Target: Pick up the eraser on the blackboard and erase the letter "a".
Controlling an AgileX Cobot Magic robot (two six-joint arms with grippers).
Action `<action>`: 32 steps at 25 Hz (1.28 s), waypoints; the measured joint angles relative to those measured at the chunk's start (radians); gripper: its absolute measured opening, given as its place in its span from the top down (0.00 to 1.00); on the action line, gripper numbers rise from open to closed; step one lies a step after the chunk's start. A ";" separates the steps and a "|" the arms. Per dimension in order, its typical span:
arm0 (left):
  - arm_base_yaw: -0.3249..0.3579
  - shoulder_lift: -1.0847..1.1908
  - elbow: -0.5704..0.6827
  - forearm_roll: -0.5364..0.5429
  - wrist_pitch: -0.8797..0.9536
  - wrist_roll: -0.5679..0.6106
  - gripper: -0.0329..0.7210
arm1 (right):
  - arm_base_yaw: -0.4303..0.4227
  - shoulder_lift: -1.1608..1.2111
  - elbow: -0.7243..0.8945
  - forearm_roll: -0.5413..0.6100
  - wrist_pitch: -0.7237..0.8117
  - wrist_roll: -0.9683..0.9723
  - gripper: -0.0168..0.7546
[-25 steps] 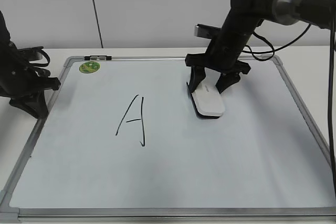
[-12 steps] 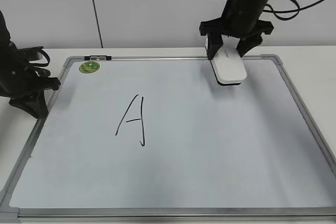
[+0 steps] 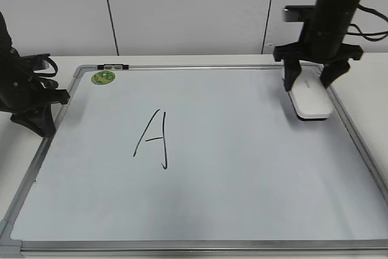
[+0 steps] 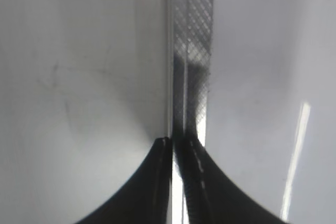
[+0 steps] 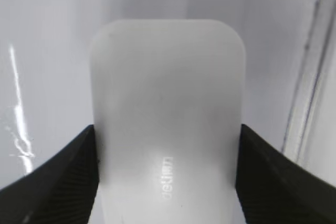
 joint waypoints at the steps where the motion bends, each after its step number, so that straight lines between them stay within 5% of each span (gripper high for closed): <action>1: 0.000 0.000 0.000 0.000 0.000 0.000 0.88 | -0.018 -0.010 0.025 0.000 0.000 0.002 0.29; 6: 0.000 0.000 0.000 0.000 0.000 0.000 0.88 | -0.089 -0.045 0.118 0.000 0.000 0.000 0.29; 32: 0.000 0.000 0.000 0.000 0.002 0.000 0.88 | -0.156 -0.018 0.137 0.016 -0.011 -0.029 0.29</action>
